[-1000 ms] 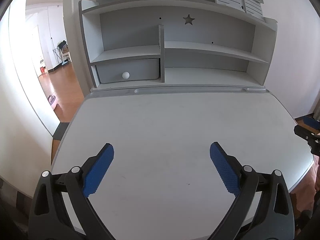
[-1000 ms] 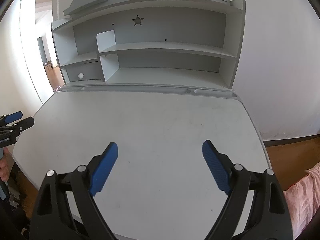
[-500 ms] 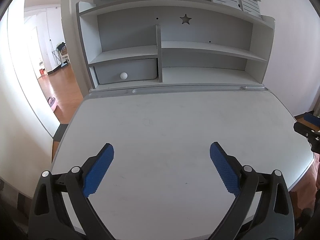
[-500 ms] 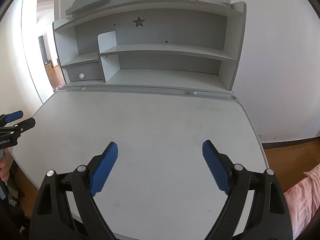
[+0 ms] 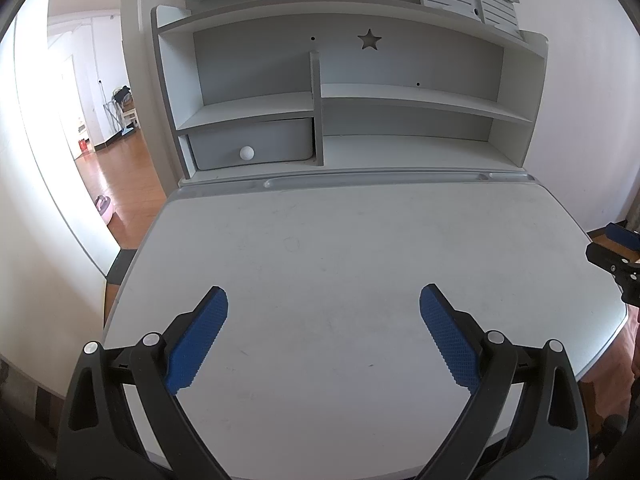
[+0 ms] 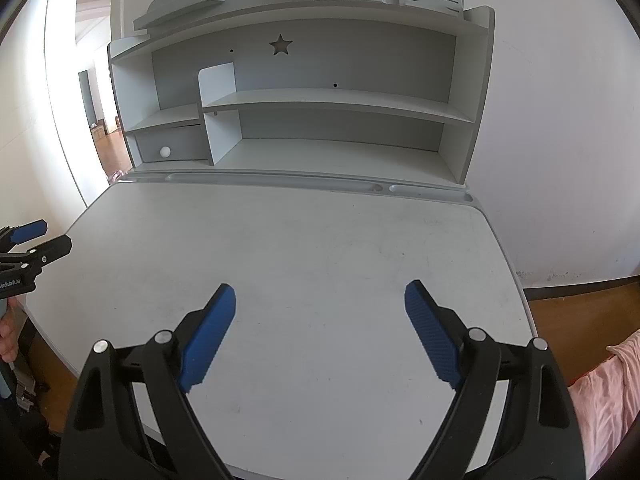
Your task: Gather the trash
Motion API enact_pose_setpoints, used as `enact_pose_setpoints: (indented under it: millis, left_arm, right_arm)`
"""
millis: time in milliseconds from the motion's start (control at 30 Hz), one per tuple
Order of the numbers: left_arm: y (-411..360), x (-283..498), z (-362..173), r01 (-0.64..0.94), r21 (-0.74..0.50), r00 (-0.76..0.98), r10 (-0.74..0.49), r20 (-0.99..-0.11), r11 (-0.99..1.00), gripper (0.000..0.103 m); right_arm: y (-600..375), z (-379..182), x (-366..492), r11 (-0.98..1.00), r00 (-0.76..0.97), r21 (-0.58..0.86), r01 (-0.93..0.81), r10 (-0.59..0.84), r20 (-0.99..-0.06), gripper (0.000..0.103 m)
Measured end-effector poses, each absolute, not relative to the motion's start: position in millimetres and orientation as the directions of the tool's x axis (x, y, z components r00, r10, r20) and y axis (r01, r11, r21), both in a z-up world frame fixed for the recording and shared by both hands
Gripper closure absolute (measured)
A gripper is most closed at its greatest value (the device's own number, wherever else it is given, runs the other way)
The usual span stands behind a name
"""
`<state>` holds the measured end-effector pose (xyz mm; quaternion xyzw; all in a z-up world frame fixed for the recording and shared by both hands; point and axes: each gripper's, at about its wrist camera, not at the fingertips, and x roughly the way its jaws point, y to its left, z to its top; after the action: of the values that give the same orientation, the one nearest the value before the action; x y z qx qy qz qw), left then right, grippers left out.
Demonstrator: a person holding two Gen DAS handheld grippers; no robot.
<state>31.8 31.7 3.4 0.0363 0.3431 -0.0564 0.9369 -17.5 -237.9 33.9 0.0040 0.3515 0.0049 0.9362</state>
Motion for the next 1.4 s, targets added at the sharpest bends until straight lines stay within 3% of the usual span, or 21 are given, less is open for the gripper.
enact_pose_setpoints:
  millis: [1400]
  left_arm:
    - [28.4,32.6,3.7,0.146,0.034,0.755,-0.089,-0.650,0.989,0.009]
  right_arm:
    - [-234.5,34.3,-17.3,1.000,0.755,0.008,-0.011,0.014,-0.656,0.019]
